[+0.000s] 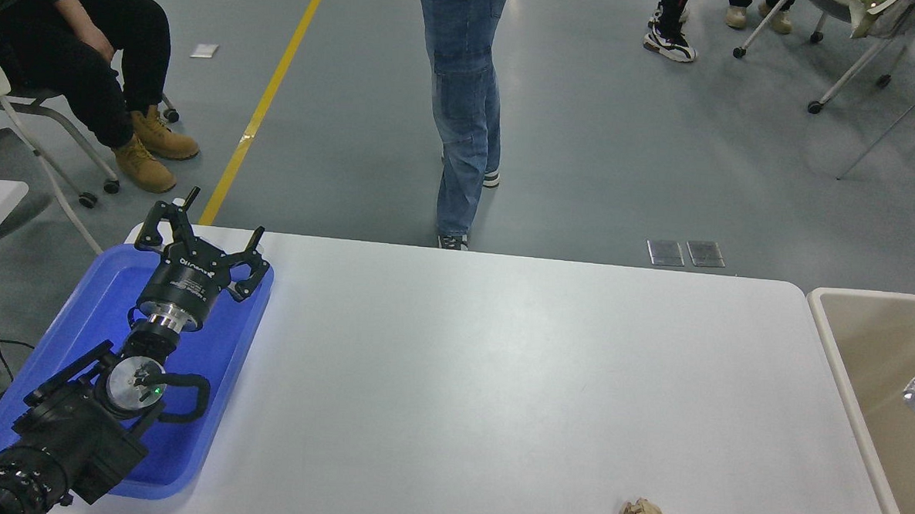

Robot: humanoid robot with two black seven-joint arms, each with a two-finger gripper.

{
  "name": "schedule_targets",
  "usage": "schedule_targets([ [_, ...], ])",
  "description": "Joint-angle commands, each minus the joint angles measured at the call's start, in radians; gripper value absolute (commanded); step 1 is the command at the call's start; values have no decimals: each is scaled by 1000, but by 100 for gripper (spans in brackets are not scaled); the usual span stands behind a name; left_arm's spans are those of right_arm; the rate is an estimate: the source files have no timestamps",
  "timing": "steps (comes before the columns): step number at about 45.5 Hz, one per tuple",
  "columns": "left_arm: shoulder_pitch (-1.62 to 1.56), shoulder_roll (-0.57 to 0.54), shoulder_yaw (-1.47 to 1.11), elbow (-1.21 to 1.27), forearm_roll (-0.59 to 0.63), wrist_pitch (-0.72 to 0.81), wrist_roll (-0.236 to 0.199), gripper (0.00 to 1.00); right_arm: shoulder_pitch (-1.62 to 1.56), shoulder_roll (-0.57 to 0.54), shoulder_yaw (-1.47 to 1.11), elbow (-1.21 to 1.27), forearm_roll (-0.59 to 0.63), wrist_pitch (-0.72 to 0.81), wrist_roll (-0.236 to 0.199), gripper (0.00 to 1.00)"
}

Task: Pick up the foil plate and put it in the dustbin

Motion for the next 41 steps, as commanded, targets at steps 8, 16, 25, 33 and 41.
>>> schedule_targets([
  [8,0,0,-1,0,0,0,0,100,94,13,-16,15,-1,-2,1,100],
  [16,0,0,0,0,0,0,0,100,269,17,-20,58,-18,4,2,100],
  [25,0,0,0,0,0,0,0,100,513,26,-85,258,-19,6,2,100],
  [33,0,0,0,0,0,0,0,100,718,139,-326,423,-18,27,2,100],
  [41,0,0,0,0,0,0,0,100,837,227,-402,512,-18,127,1,100],
])
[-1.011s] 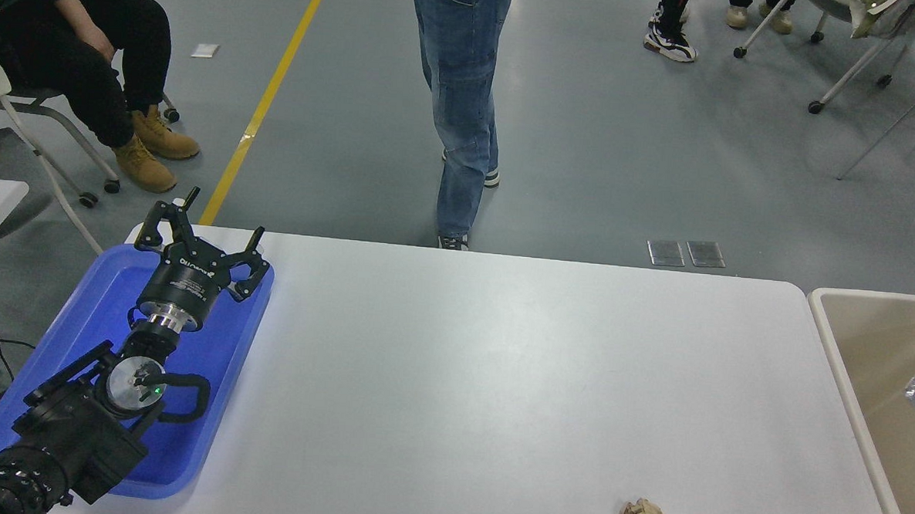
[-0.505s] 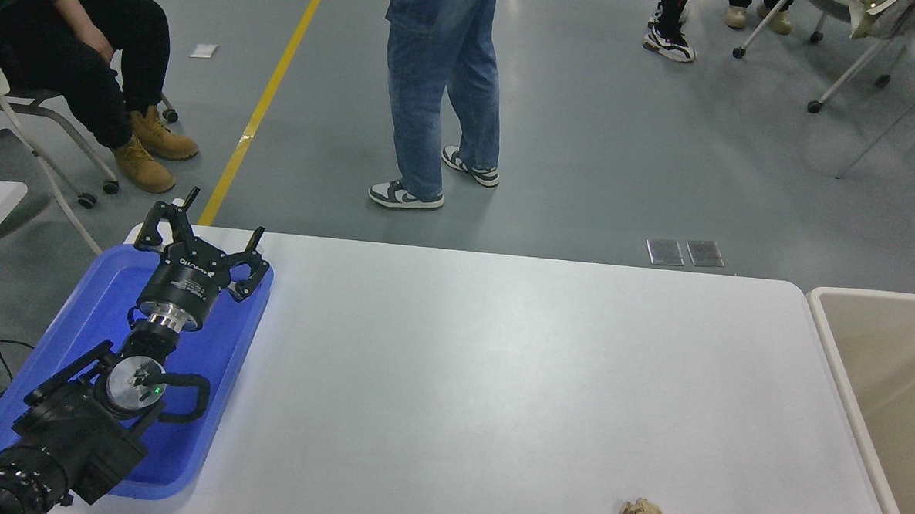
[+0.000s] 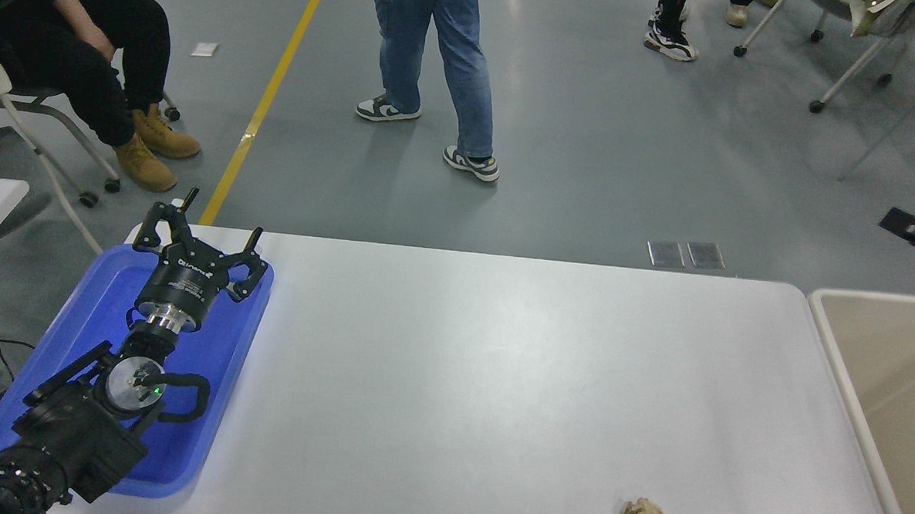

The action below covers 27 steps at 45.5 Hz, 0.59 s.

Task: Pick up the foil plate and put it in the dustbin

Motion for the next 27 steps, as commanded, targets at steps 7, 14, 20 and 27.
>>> schedule_targets([
  [7,0,0,0,0,0,0,0,100,282,155,-149,222,-2,224,-2,100],
  [14,0,0,0,0,0,0,0,100,345,178,-155,288,-23,323,-3,100],
  [20,0,0,0,0,0,0,0,100,375,187,-187,348,-86,349,-3,100],
  [27,0,0,0,0,0,0,0,100,434,181,-224,485,-103,401,-3,100],
])
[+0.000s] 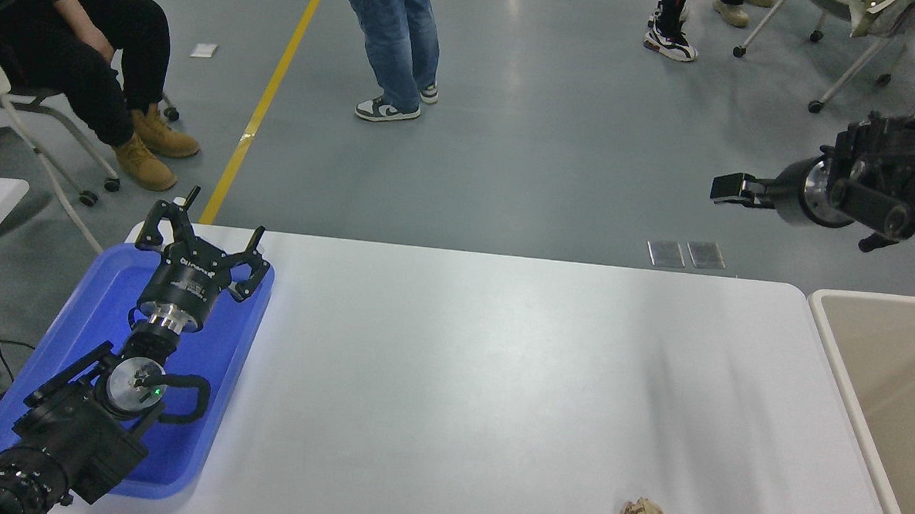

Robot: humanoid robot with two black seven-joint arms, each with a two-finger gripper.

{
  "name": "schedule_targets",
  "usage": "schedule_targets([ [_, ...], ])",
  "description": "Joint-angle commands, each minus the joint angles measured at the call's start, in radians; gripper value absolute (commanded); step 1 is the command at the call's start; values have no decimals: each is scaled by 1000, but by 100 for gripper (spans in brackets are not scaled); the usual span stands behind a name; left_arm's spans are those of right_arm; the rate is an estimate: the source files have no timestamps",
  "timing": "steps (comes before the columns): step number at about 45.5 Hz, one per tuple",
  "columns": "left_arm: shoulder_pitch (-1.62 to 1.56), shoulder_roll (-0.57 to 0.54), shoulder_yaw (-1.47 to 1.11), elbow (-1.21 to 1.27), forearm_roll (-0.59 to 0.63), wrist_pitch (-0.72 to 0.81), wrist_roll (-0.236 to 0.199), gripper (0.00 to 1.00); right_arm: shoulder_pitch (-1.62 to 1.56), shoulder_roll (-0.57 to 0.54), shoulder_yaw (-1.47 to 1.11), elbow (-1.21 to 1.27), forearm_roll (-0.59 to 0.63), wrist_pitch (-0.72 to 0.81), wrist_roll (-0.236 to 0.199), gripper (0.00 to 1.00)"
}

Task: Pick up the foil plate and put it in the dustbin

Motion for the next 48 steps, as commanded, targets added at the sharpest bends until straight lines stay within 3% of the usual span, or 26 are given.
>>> schedule_targets([
  [1,0,0,0,0,0,0,0,100,101,14,-61,177,-41,100,0,100],
  [26,0,0,0,0,0,0,0,100,317,-109,-104,450,-40,354,-2,100],
  [48,0,0,0,0,0,0,0,100,362,-109,-92,453,-38,391,-3,100],
])
